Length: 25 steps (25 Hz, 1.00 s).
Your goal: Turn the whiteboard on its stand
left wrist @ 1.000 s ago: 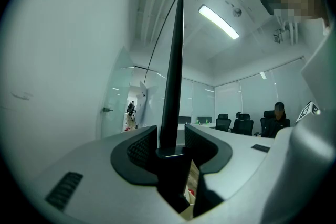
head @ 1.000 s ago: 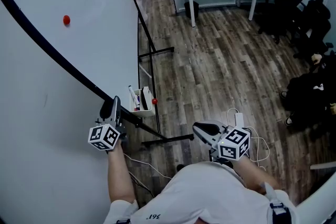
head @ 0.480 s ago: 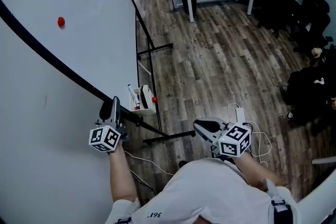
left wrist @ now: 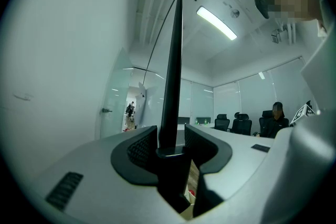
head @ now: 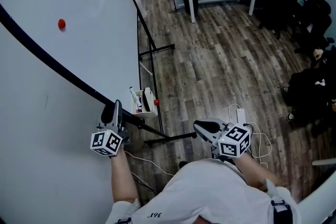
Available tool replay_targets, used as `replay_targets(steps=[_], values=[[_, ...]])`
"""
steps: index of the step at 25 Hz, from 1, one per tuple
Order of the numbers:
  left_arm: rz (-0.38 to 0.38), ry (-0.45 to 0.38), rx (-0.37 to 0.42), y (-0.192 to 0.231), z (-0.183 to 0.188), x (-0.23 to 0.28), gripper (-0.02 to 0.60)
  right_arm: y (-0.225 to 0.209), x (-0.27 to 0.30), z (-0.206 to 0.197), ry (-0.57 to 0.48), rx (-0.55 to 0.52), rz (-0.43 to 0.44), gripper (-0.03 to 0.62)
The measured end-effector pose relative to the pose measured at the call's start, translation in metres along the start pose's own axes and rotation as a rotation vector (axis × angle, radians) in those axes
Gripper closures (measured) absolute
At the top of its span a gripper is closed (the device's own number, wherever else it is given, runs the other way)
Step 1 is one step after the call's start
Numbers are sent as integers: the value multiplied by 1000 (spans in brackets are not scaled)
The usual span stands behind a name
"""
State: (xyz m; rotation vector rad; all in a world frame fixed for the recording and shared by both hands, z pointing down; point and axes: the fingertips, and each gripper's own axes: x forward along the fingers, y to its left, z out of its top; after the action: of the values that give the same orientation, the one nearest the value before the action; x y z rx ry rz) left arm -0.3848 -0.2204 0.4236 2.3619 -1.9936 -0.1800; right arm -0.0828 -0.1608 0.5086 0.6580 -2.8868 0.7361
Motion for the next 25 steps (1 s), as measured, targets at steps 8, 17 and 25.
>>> replay_targets(steps=[8,17,25], values=[[-8,15,0,-9,10,-4,413,-1,3,18,-13,7,1,563],[-17,27,-1,-18,25,-8,413,0,8,35,-14,15,3,563],[-24,32,-4,-40,18,-33,413,1,2,24,-8,13,5,563]])
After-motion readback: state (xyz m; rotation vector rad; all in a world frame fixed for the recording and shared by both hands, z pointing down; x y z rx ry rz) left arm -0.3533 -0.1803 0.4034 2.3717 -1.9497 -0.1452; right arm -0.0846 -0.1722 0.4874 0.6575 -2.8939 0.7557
